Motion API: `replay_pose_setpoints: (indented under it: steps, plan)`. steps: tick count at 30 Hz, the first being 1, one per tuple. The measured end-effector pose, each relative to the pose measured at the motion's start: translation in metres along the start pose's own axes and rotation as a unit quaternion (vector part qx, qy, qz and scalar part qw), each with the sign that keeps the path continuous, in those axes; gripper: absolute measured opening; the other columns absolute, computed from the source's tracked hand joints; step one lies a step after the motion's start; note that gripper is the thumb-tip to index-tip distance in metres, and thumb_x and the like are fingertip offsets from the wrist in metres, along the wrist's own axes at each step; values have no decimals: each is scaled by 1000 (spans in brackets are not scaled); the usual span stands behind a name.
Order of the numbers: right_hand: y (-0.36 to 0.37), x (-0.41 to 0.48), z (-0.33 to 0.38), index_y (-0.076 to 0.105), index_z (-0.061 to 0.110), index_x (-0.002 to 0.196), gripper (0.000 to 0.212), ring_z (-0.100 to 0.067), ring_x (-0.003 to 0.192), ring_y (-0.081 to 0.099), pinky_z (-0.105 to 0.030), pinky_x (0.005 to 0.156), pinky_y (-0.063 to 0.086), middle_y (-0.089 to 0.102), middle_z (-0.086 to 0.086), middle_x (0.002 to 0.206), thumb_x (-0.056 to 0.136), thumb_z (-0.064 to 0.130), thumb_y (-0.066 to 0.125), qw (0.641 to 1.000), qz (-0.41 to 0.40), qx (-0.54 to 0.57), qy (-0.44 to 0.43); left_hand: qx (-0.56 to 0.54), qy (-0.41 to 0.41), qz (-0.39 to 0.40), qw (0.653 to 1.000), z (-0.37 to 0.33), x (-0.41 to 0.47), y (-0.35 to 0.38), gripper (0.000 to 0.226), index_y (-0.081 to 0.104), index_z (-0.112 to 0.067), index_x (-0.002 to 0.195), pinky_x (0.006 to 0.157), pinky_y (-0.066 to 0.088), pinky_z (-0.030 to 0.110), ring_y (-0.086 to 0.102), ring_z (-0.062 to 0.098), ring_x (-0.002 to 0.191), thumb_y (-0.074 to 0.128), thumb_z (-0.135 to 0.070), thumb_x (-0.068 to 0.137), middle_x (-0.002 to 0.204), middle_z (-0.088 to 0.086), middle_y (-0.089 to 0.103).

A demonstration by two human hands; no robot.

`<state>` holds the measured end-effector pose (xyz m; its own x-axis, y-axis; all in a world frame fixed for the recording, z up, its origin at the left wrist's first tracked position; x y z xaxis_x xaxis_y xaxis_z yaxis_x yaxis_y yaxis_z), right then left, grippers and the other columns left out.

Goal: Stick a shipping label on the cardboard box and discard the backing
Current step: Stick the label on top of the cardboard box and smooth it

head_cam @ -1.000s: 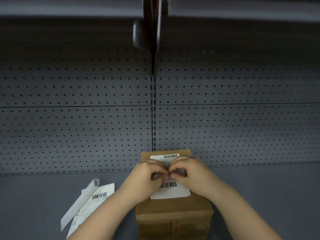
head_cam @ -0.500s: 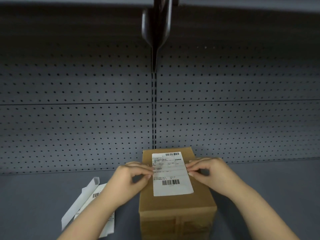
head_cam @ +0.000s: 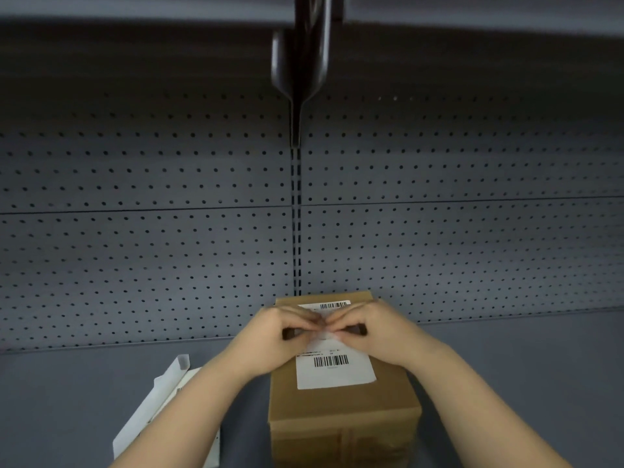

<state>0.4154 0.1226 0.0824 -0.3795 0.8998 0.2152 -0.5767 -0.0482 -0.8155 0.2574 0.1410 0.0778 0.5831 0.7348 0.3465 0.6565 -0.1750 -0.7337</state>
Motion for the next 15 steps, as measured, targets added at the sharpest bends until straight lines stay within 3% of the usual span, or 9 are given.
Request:
replay_pose_setpoints:
  steps: [5, 10, 15]
  plan:
    - [-21, -23, -28, 75, 24, 101, 22, 12, 106, 58, -19, 104, 41, 71, 14, 109, 79, 24, 76, 998, -48, 31, 33, -26, -29, -27, 999, 26, -15, -18, 21, 75, -31, 102, 100, 36, 6, 54, -14, 113, 68, -21, 86, 112, -21, 69]
    - [-22, -28, -32, 77, 21, 96, 19, 8, 103, 62, -20, 100, 46, 73, 11, 105, 77, 22, 78, 996, -69, 52, 36, -80, -42, -85, 992, 35, -25, -17, 22, 79, -26, 95, 99, 43, 12, 61, -8, 108, 69, -9, 84, 103, -20, 74]
    - [-30, 0, -23, 76, 24, 96, 14, 2, 102, 62, -30, 101, 46, 72, 13, 107, 84, 21, 70, 999, -25, 2, 47, 20, -30, -52, 998, 22, 1, -22, 18, 77, -28, 97, 92, 47, 15, 62, -6, 99, 69, -20, 83, 102, -18, 72]
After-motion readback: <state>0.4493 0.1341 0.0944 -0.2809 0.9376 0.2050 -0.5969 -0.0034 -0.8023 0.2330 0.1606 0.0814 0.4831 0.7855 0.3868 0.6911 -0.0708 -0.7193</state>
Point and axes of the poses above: each hand's wrist, its own x-axis towards the middle knuckle, its own y-axis out of the palm, z = x × y, the point moved 6 cm from there along x, towards the middle knuckle
